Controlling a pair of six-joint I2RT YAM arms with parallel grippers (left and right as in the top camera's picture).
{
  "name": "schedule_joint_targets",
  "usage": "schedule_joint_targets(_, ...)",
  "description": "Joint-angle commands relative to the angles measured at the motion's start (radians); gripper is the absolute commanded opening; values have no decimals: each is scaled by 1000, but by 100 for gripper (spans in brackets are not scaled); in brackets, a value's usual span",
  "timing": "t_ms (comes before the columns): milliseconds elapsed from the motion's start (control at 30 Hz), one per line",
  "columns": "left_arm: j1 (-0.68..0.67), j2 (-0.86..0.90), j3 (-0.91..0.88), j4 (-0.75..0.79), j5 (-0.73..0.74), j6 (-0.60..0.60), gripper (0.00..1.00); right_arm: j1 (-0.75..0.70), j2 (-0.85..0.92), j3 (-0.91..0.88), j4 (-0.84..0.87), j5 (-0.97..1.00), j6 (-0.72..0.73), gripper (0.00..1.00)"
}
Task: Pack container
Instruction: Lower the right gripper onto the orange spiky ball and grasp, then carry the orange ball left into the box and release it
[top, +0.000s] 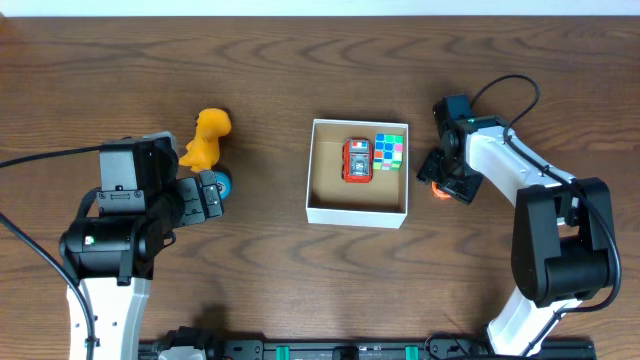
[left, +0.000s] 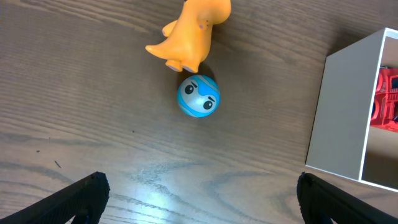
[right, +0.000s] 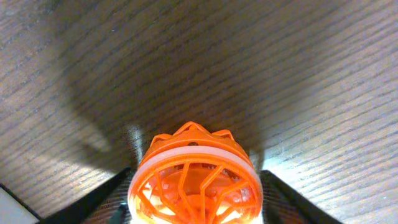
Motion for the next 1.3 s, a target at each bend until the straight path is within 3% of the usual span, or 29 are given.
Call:
schedule_joint_targets(0,-3,5,18,-6,-11,6,98,-8,7,-8,2,16,8,59)
schedule_joint_targets(333,-3,5,18,-6,-11,6,98,-8,7,-8,2,16,8,47)
schedule_joint_targets(500,-3,5,18,-6,-11,6,98,-8,7,-8,2,16,8,35)
schedule_joint_targets(567,-3,5,18,-6,-11,6,98,-7,5,-6,1,16,8,27)
schedule_joint_targets(667,-3,5,18,-5,-11,6,98,-8,-17,1,-10,16,-5,1)
schedule_joint_targets(1000,-3,5,18,-5,-11,6,98,57,-257,138,-100,120,-89,1)
schedule_joint_targets(1267,-3,5,18,-5,-11,6,98,272,-378,314,-84,81,-256,1)
